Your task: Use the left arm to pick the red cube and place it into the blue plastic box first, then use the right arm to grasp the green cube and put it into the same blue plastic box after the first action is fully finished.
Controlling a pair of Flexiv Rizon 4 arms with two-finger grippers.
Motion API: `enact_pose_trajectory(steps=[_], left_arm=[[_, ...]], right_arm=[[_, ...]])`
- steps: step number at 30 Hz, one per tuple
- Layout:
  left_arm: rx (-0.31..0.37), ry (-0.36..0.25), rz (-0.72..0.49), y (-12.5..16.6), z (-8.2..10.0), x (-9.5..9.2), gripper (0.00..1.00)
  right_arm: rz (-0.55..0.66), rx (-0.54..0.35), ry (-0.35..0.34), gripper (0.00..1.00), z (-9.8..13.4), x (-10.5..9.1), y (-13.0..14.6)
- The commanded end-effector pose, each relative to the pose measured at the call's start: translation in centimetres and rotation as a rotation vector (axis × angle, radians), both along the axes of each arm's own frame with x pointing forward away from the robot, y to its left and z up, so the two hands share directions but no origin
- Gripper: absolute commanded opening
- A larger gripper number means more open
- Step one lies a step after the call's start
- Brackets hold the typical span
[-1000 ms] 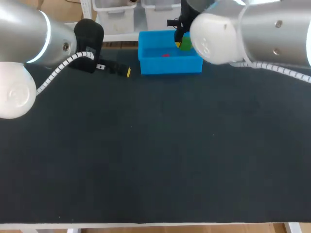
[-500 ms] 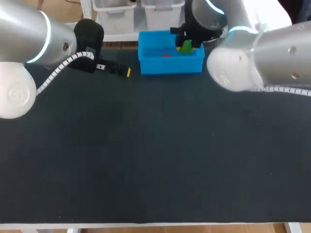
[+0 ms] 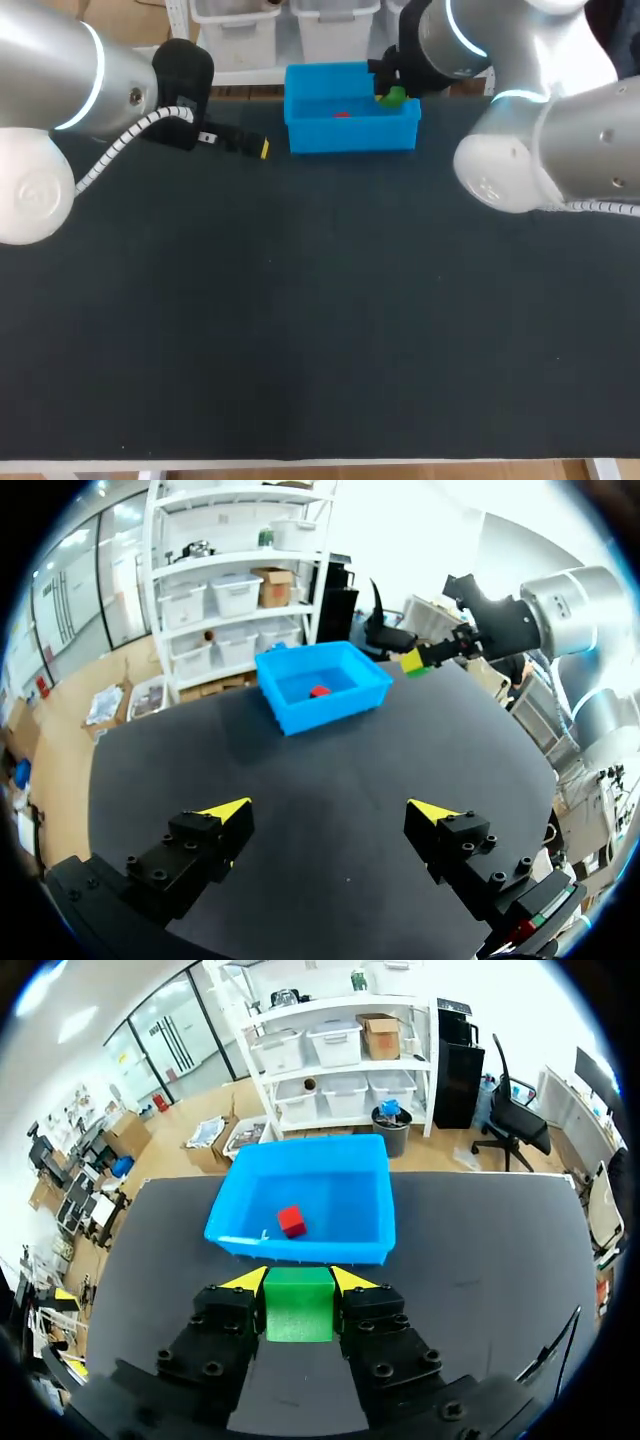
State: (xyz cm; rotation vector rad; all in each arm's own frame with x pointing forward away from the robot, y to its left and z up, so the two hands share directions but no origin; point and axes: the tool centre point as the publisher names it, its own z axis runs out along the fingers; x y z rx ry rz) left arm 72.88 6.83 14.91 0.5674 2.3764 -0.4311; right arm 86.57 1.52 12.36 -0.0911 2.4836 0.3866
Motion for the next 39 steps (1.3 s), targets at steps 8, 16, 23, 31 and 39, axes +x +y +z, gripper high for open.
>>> enact_pose_trajectory(steps=[8,16,23,31,39], left_arm=[[-0.005,0.0,-0.007,0.2,0.0,0.1,1.0],[-0.005,0.0,-0.007,0.2,0.0,0.1,1.0],[-0.005,0.0,-0.007,0.2,0.0,0.1,1.0],[-0.005,0.0,-0.007,0.2,0.0,0.1,1.0],[-0.005,0.0,-0.007,0.2,0.0,0.1,1.0]], right_arm=[[0.044,0.019,0.026,0.0,-1.9,6.4,1.7],[0.04,0.034,0.028,0.0,-2.6,9.3,1.5],[0.044,0.039,0.023,0.0,-2.8,10.2,1.7],[0.057,0.055,0.048,0.0,-4.8,11.3,2.2],[0.049,0.054,0.075,0.0,-7.0,12.5,2.1]])
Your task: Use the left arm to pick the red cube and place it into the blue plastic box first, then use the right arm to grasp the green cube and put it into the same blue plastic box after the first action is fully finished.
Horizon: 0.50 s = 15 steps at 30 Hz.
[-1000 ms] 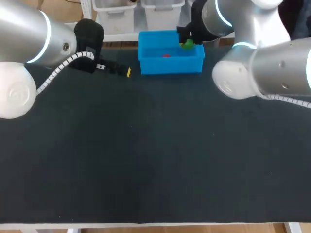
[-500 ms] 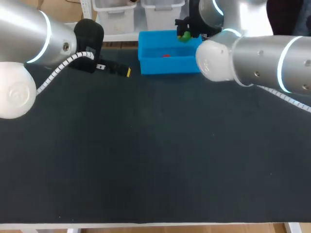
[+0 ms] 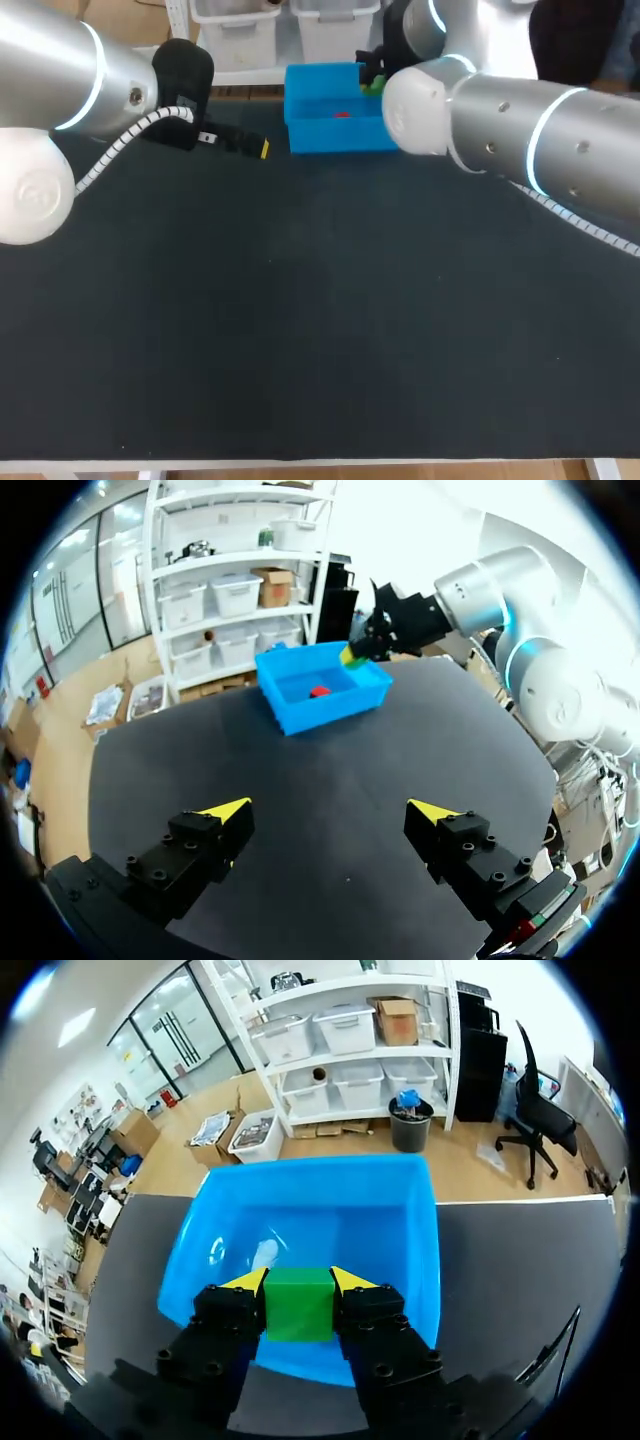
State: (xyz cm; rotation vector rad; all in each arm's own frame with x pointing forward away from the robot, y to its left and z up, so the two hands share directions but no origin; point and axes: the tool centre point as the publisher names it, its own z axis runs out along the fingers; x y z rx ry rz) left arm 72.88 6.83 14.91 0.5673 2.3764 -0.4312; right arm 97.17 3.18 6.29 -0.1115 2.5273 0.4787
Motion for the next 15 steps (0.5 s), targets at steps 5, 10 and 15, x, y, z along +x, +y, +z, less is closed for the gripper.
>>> enact_pose_trajectory(steps=[5,10,15], left_arm=[[-0.005,0.0,-0.007,0.18,-0.03,0.05,1.0],[-0.005,0.0,-0.007,0.18,-0.03,0.05,1.0],[-0.005,0.0,-0.007,0.18,-0.03,0.05,1.0]], right_arm=[[0.012,-0.005,0.031,0.0,-1.72,2.41,0.52],[0.015,-0.01,0.04,0.0,-1.84,2.47,0.51],[0.016,-0.01,0.052,1.0,-1.69,2.22,0.51]])
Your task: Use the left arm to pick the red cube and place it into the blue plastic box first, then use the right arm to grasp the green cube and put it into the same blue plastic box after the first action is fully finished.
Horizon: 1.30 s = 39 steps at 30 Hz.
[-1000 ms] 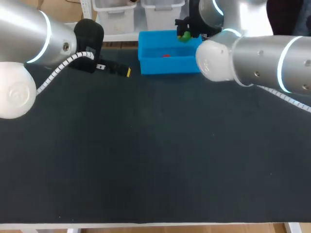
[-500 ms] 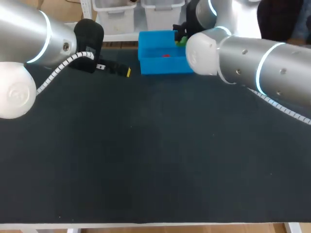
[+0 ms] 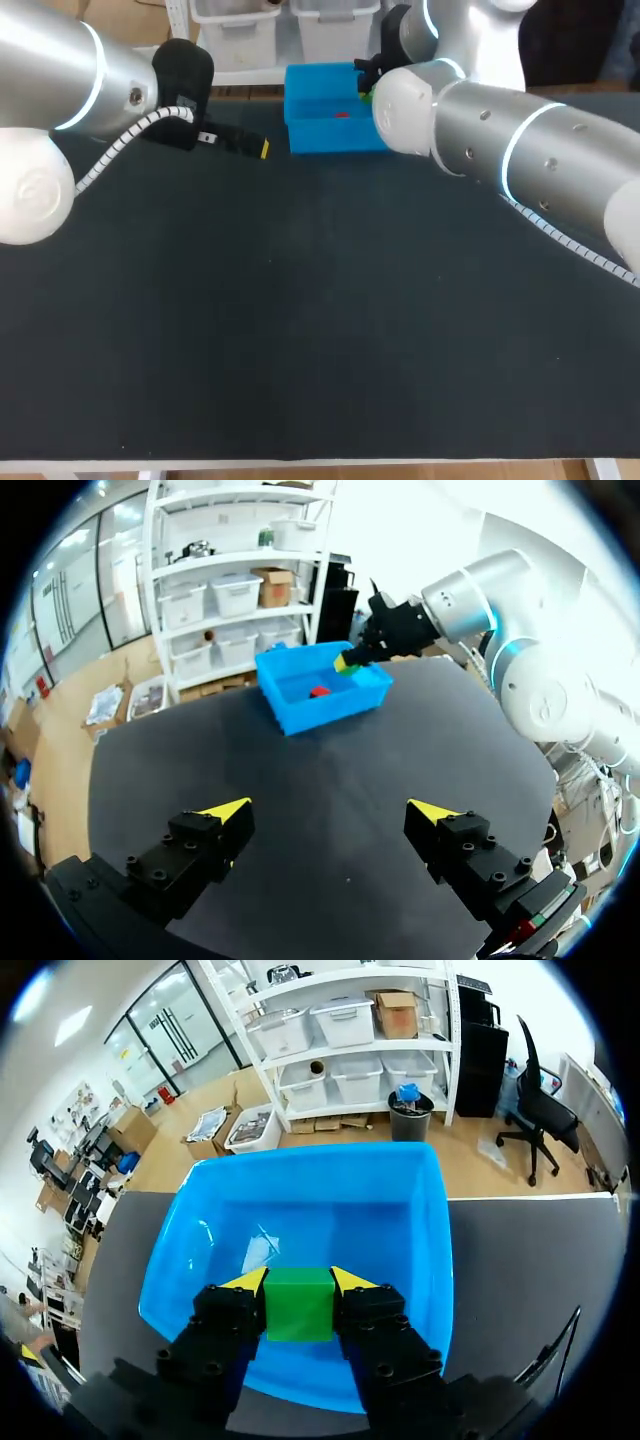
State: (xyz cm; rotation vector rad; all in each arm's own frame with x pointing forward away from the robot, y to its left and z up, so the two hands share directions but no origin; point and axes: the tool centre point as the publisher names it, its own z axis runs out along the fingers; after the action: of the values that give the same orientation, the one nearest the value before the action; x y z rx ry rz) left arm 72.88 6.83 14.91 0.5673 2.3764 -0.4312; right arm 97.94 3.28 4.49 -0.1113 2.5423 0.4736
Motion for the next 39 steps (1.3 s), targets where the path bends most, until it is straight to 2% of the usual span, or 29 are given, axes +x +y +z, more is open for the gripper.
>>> enact_pose_trajectory(steps=[1,6,11,17,20,30,39], left_arm=[[-0.005,0.0,-0.007,0.2,0.0,0.1,1.0],[-0.005,0.0,-0.007,0.2,0.0,0.1,1.0],[-0.005,0.0,-0.007,0.2,0.0,0.1,1.0],[-0.005,0.0,-0.007,0.2,0.0,0.1,1.0],[-0.005,0.0,-0.007,0.2,0.0,0.1,1.0],[-0.005,0.0,-0.007,0.2,0.0,0.1,1.0],[-0.005,0.0,-0.007,0.2,0.0,0.1,1.0]], right_arm=[[0.018,-0.002,0.039,1.0,0.2,1.4,0.4],[0.019,-0.011,0.03,1.0,1.5,0.9,0.4],[0.033,-0.028,0.029,1.0,4.1,-0.6,0.5],[0.061,-0.062,0.041,1.0,7.0,-3.5,-0.1],[0.063,-0.062,0.036,1.0,8.5,-5.8,-0.8],[0.074,-0.048,0.011,1.0,9.4,-11.6,-3.3],[0.14,-0.055,0.014,1.0,10.0,-14.7,-2.9]])
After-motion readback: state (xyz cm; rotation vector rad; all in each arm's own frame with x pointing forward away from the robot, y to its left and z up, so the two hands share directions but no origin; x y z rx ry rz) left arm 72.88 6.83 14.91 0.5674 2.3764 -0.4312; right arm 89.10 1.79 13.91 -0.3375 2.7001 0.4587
